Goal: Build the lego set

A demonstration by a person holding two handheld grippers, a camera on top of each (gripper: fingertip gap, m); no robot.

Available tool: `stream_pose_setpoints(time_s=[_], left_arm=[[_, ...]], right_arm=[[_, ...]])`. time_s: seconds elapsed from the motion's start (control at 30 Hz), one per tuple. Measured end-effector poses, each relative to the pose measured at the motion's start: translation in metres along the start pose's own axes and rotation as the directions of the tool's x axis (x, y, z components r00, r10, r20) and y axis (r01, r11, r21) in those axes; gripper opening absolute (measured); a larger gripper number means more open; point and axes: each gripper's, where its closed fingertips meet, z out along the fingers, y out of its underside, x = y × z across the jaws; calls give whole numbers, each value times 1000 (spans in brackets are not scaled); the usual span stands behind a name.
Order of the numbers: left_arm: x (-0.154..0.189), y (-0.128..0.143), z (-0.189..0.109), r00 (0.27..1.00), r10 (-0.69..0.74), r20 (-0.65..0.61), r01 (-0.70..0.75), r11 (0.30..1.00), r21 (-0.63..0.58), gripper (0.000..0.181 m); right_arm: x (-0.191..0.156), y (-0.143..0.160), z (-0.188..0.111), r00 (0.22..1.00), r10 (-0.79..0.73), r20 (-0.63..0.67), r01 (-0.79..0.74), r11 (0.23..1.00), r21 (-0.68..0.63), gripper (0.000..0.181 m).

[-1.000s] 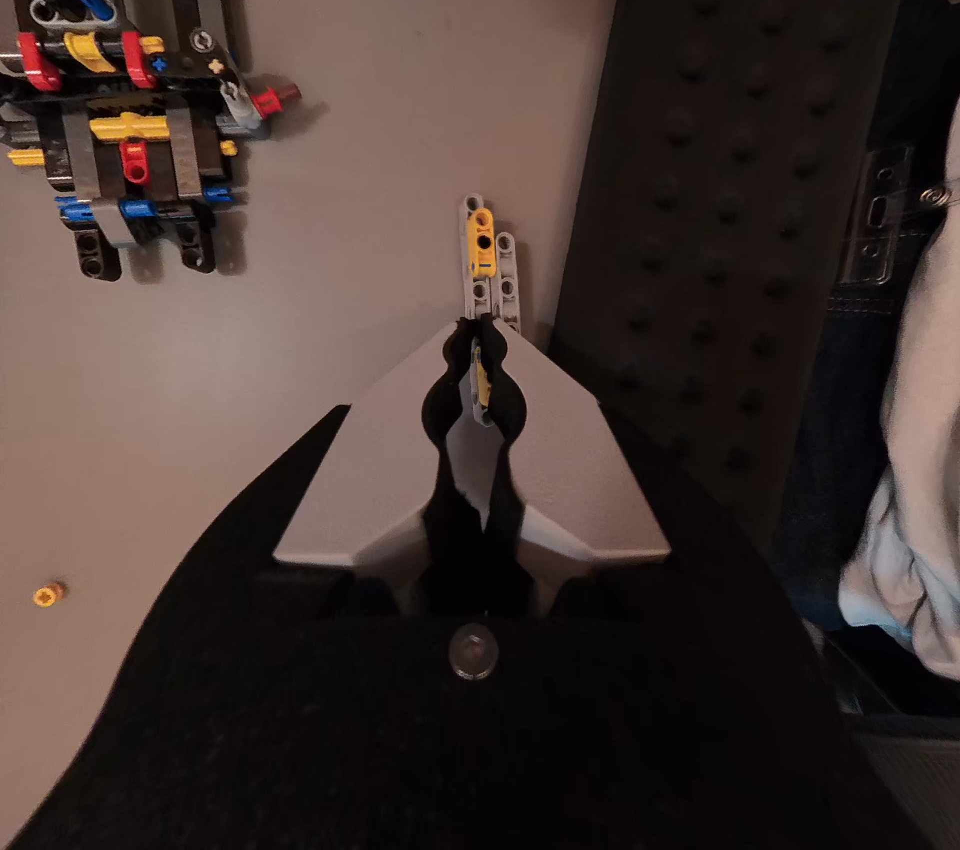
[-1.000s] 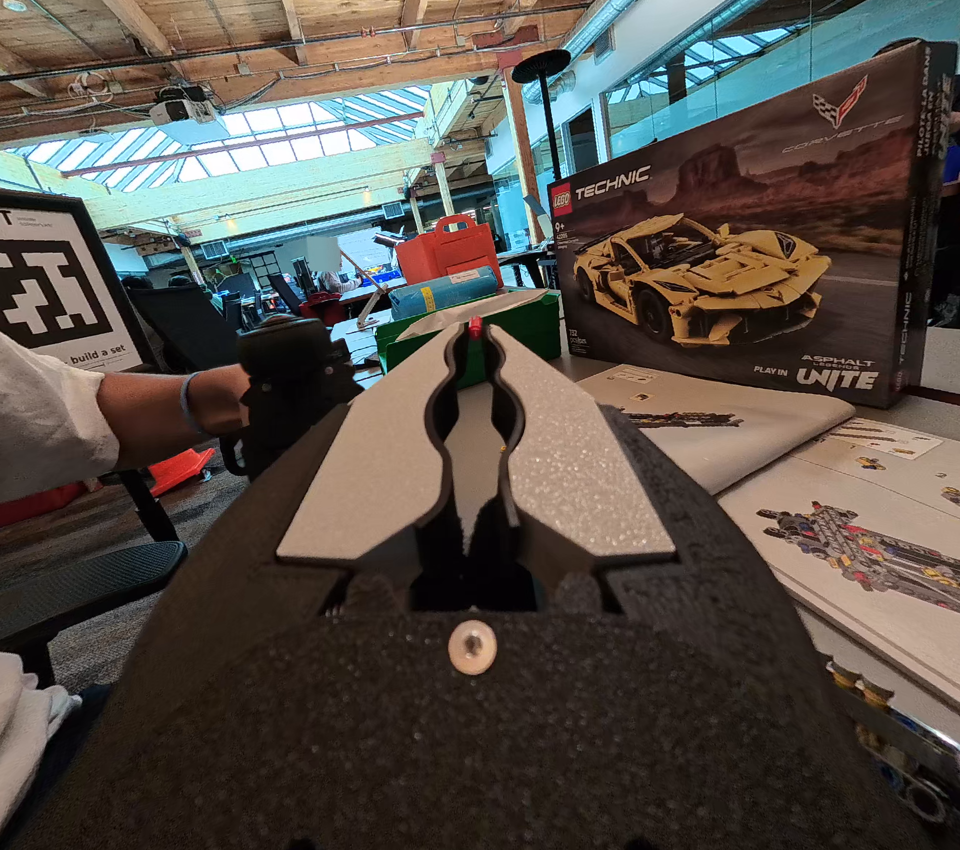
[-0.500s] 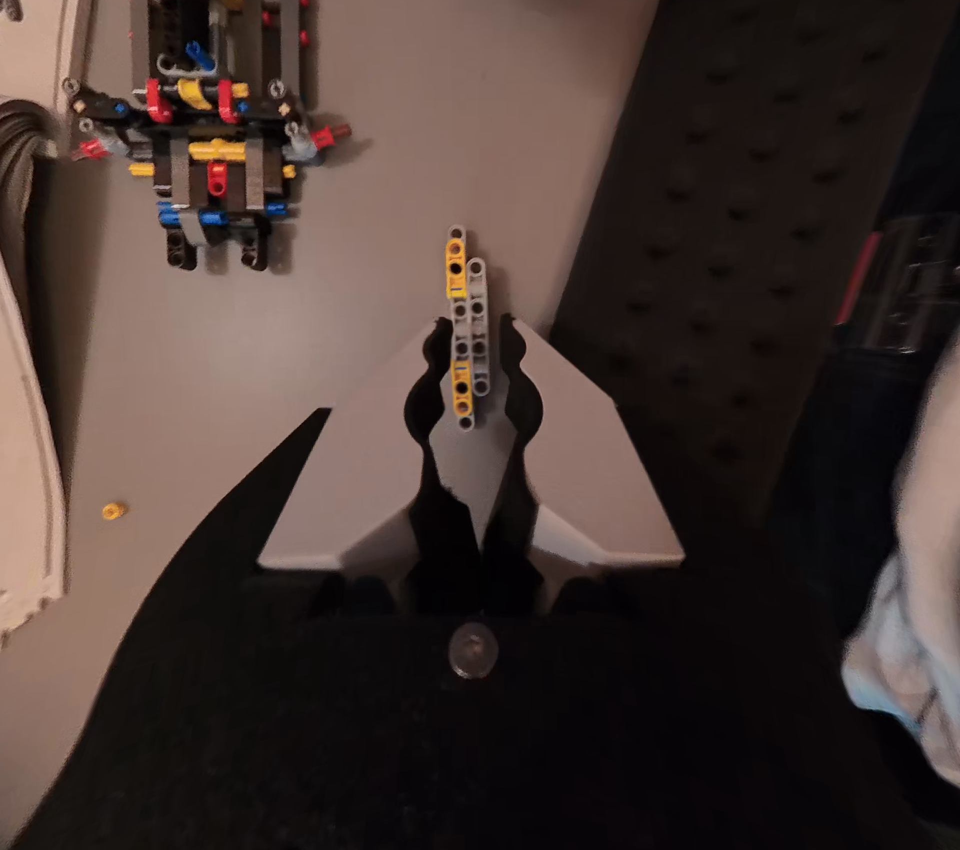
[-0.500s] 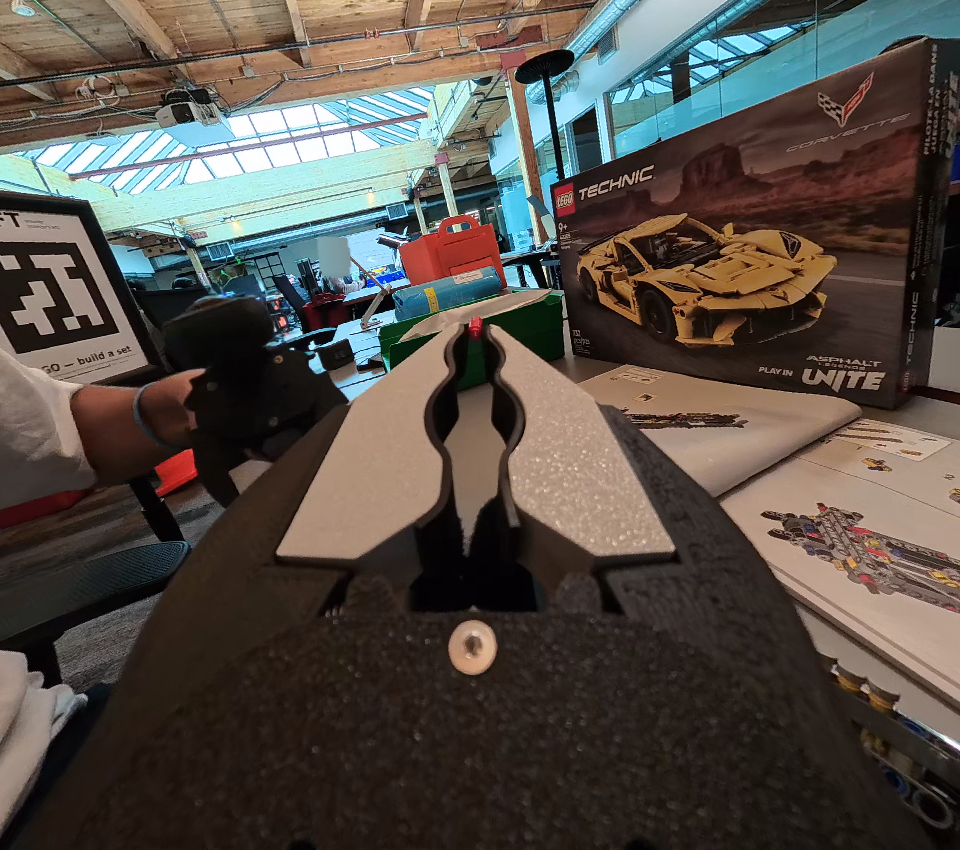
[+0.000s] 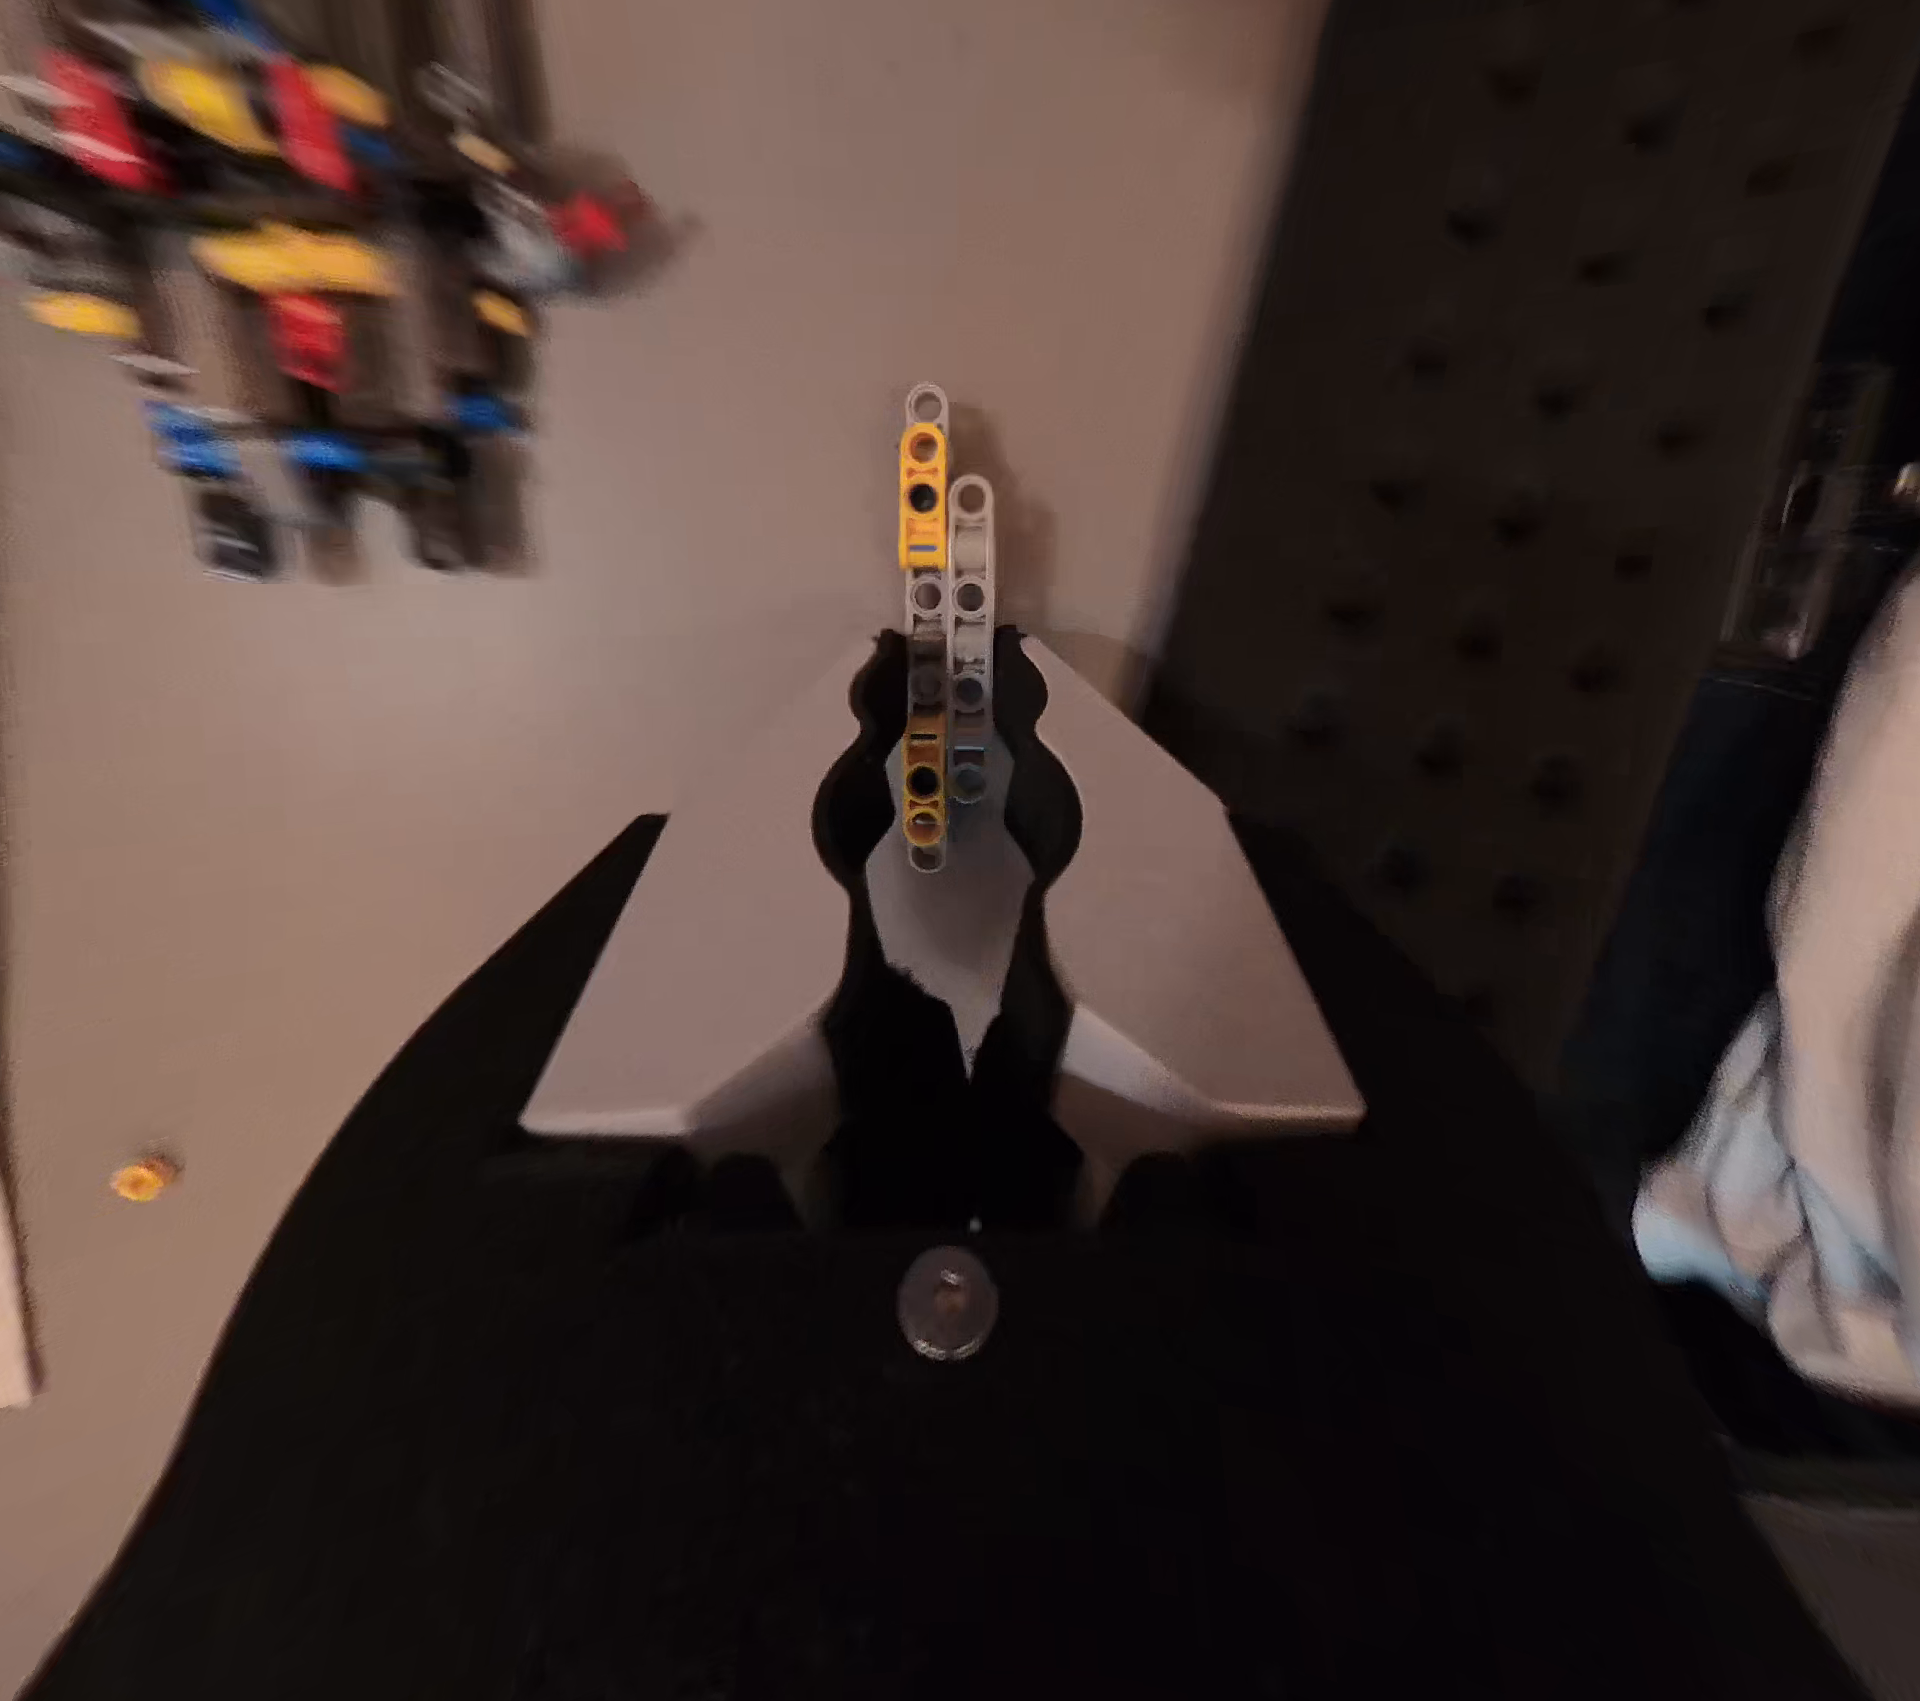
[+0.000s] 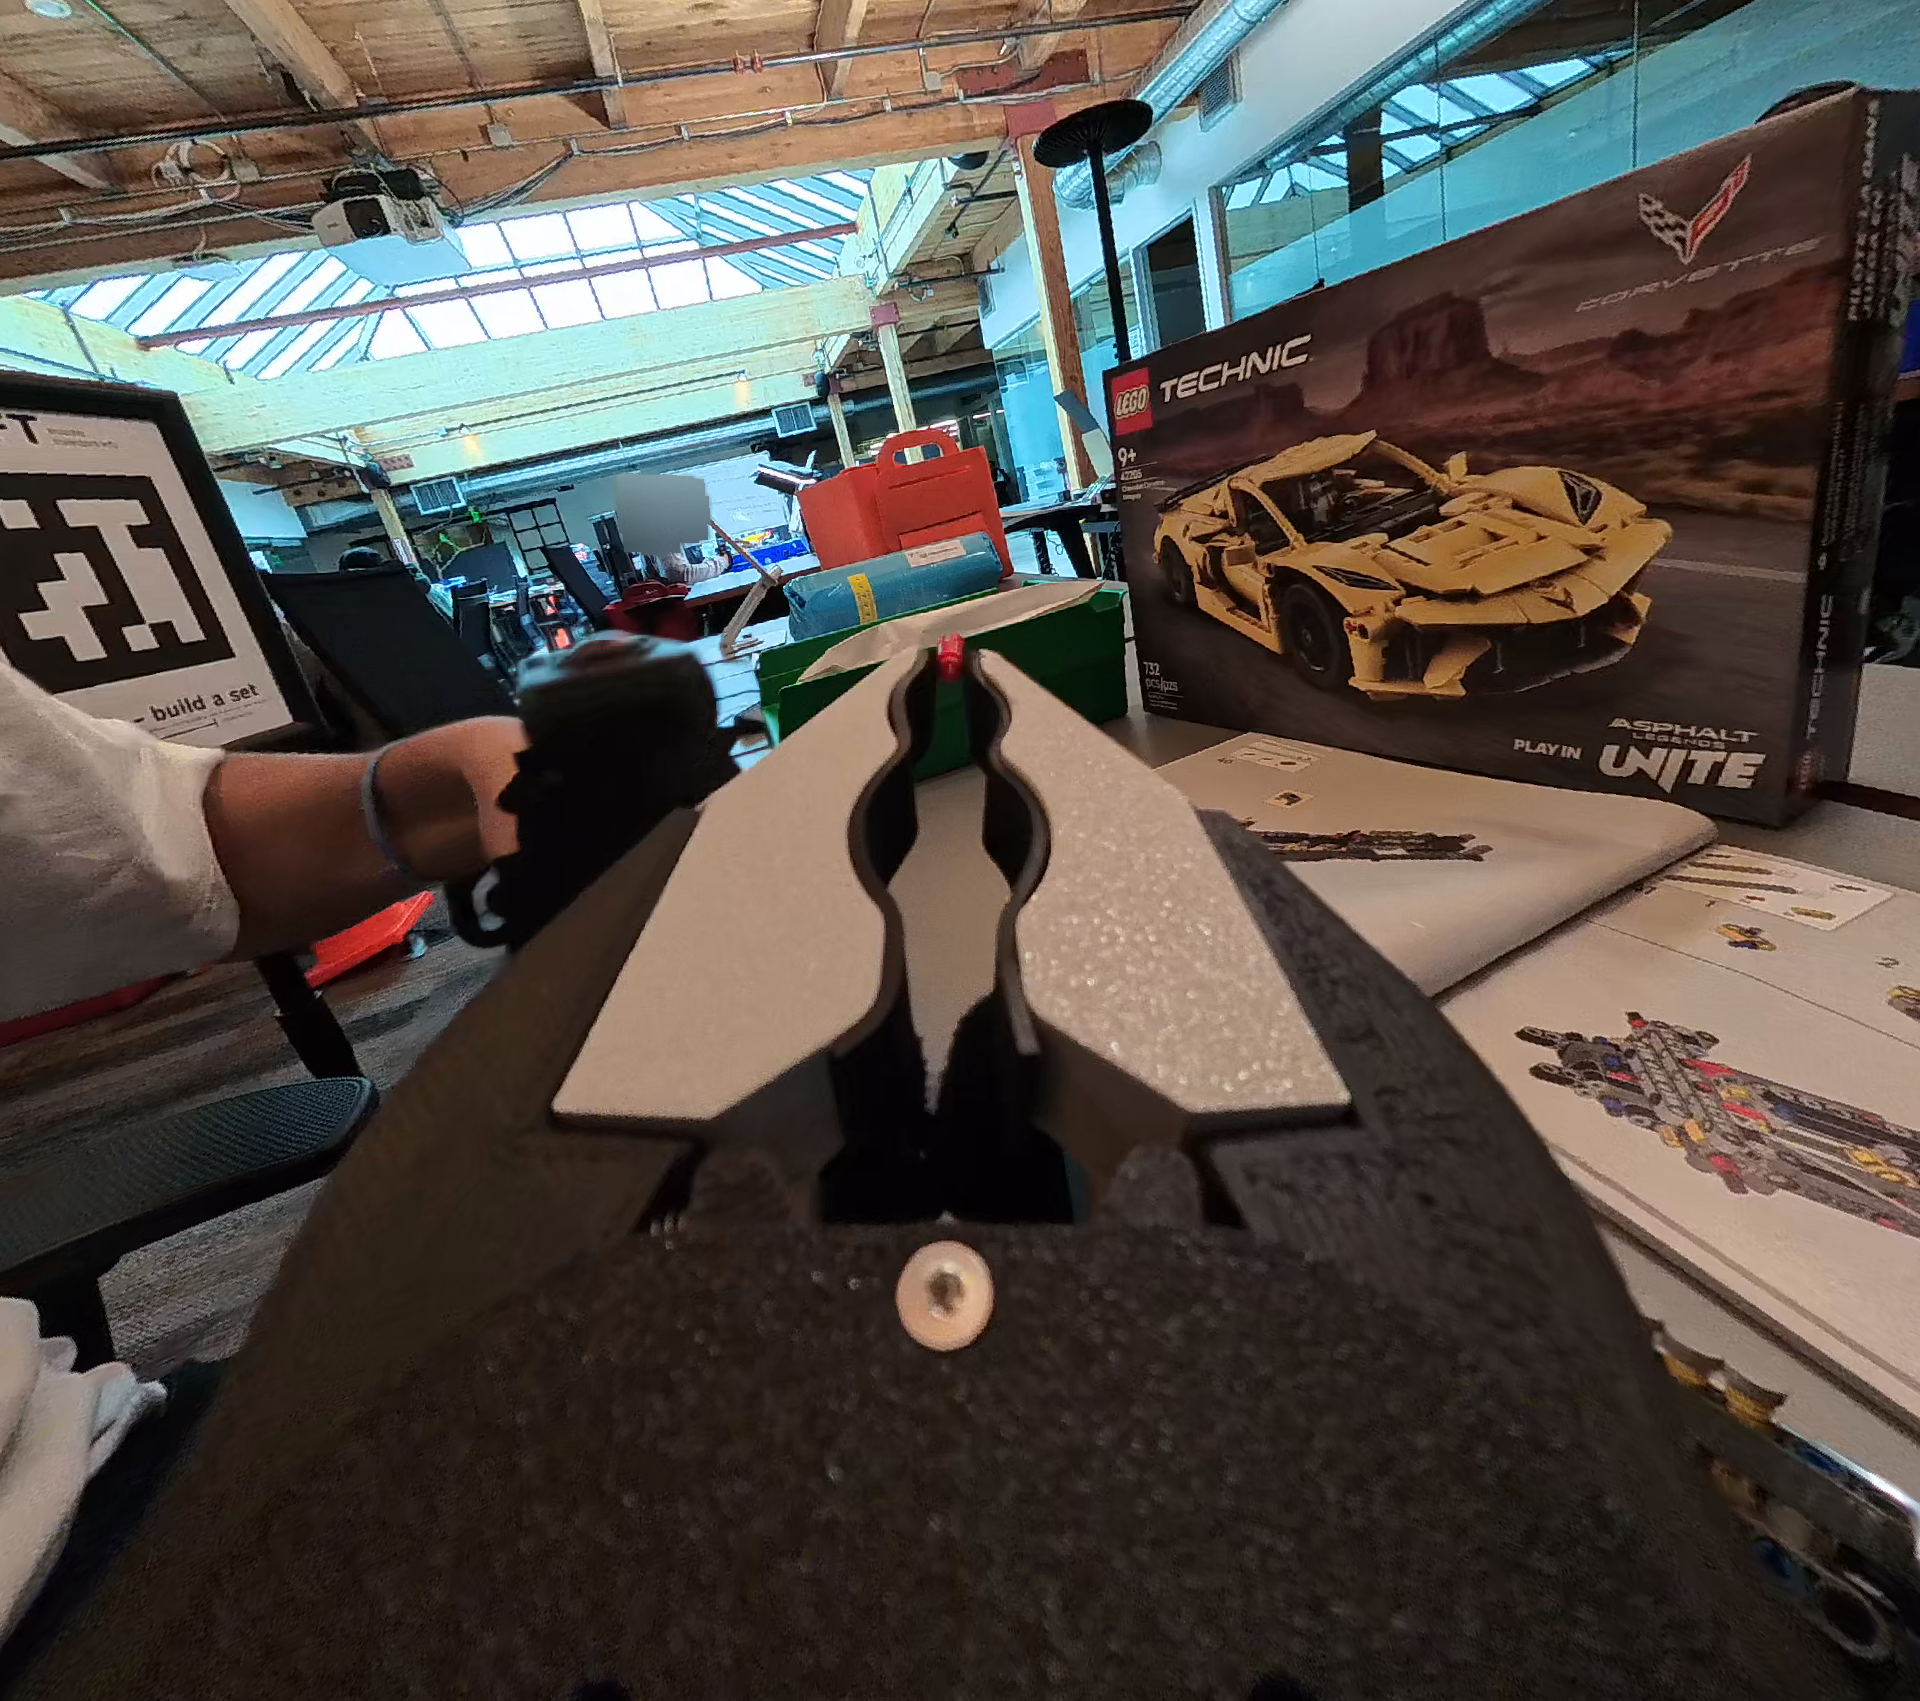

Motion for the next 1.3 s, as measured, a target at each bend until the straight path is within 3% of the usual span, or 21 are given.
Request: stream_pose_setpoints(time_s=[0.07,0.1,0.13,0.2,0.23,0.3,0.37,0.43,0.53,0.67,0.83,0.97,1.3], left_arm=[[-27,-39,-26,995,-87,-54,99,960,263,14],[-37,-68,-54,982,-114,-151,173,870,462,15],[-45,-95,-90,958,-104,-267,256,727,637,15],[-61,-126,-148,905,-22,-425,387,456,801,14],[-65,-135,-164,885,33,-464,423,360,832,14],[-65,-146,-178,803,145,-578,537,242,808,14],[-66,-149,-181,695,242,-677,655,175,735,15],[-71,-146,-173,650,276,-708,703,134,698,15],[-75,-138,-155,557,285,-780,779,149,610,15],[-65,-135,-131,617,223,-754,716,236,656,14],[-49,-139,-131,677,232,-699,641,282,714,14],[-54,-137,-136,633,235,-738,693,253,675,13],[-57,-137,-125,622,207,-755,702,279,655,14]], right_arm=[[5,-6,-4,999,-15,-29,16,1000,25,4],[8,-10,-7,999,-22,-46,24,999,40,4],[11,-14,-10,998,-24,-65,28,998,57,4],[16,-19,-15,997,-10,-80,17,997,79,3],[17,-20,-16,997,-2,-76,8,997,79,3],[15,-20,-15,997,-17,-73,22,997,70,3],[11,-17,-12,995,-69,-72,72,997,41,3],[4,-15,-10,993,-107,-54,108,994,30,3],[2,-7,-6,991,-129,-46,129,992,-8,3],[2,9,2,986,-159,-49,154,983,-95,3],[2,15,3,983,-171,-65,162,978,-131,3],[3,13,3,983,-167,-74,157,980,-125,3],[7,14,2,982,-159,-98,146,981,-130,3]])
